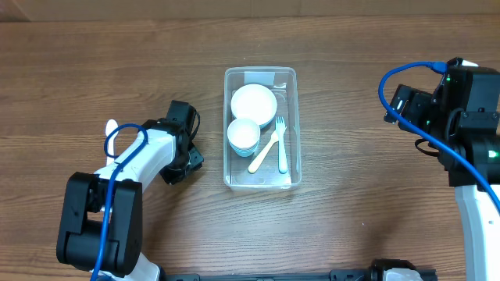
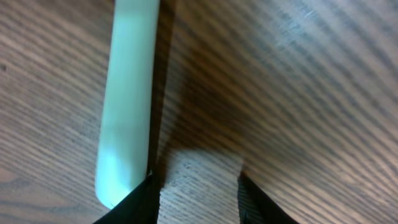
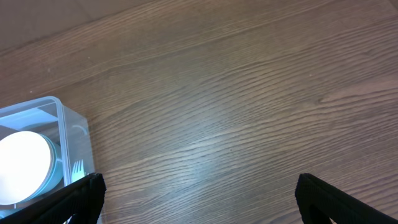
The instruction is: Pack container
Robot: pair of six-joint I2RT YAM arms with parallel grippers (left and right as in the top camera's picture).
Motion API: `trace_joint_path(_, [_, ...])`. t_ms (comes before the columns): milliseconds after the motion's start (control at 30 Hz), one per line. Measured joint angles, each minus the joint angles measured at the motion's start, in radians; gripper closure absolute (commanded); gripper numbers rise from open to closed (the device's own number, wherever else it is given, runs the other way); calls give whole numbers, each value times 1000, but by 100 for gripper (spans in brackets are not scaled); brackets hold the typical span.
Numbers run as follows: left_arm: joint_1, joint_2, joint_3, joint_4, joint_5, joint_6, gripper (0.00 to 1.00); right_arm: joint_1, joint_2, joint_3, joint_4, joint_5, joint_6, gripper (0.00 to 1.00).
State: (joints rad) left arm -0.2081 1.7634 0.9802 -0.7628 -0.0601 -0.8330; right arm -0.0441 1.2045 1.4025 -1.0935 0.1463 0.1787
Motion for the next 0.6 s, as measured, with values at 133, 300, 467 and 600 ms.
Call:
trace_joint_path(133, [0, -6, 0, -2, -3, 3, 52, 0, 0, 0, 0, 0, 0, 0])
trace_joint_path(300, [35, -138, 46, -44, 0, 134, 44, 0, 0, 0, 0, 0, 0, 0])
trace_joint_path(467, [93, -260, 120, -94, -53, 228, 45, 0, 0, 0, 0, 0, 0, 0])
trace_joint_path(600, [97, -244, 24, 26, -68, 243, 40, 0, 0, 0, 0, 0, 0, 0])
